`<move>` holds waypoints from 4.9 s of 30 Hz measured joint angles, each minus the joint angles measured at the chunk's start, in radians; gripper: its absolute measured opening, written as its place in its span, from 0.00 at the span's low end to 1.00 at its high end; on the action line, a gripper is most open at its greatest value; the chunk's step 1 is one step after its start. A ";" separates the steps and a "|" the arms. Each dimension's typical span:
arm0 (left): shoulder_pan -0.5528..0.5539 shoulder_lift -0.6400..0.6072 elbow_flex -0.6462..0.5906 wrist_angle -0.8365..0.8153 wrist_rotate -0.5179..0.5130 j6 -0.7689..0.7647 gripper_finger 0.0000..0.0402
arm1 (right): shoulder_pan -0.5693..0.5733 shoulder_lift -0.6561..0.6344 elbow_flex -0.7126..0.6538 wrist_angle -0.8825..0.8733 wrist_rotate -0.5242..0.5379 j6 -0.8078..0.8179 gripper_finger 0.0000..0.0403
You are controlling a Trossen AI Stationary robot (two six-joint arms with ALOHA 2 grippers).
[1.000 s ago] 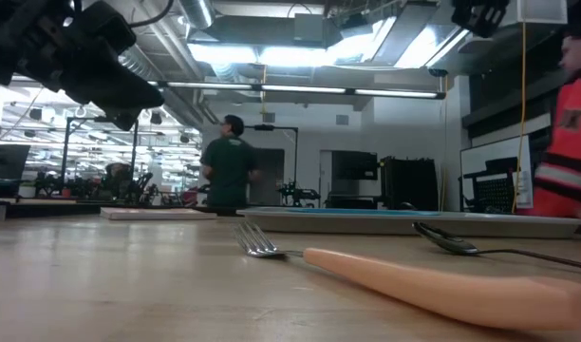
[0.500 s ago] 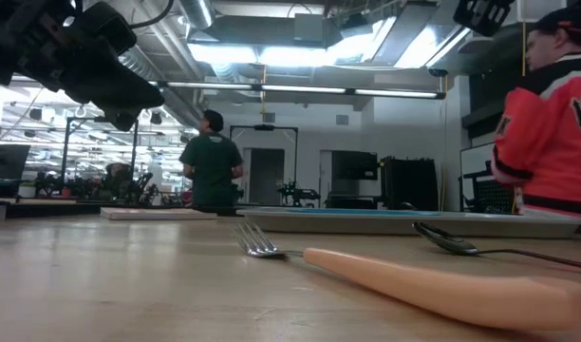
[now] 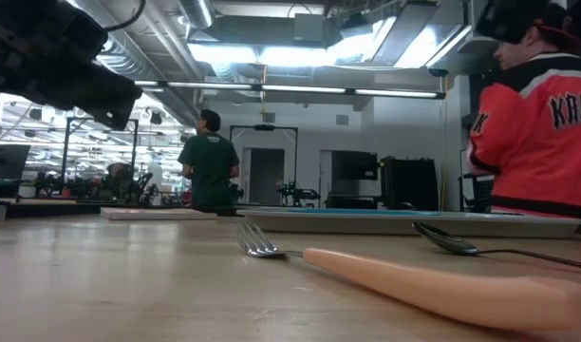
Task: Pick and place plate/cup/fork/spoon on tray
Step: Put the cup on the gray tray
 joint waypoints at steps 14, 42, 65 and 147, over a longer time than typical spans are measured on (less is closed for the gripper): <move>0.057 -0.087 -0.003 -0.019 -0.020 0.152 0.12 | 0.124 -0.003 -0.087 -0.058 0.078 -0.051 0.12; 0.056 -0.087 -0.003 -0.019 -0.028 0.157 0.12 | 0.144 -0.492 -0.808 0.752 -0.056 -0.378 0.12; 0.056 -0.087 -0.003 -0.019 -0.028 0.157 0.12 | 0.142 -0.949 -0.913 0.599 -0.055 -0.471 0.12; 0.056 -0.087 -0.003 -0.018 -0.029 0.157 0.12 | 0.067 -1.034 -0.977 0.765 0.008 -0.400 0.12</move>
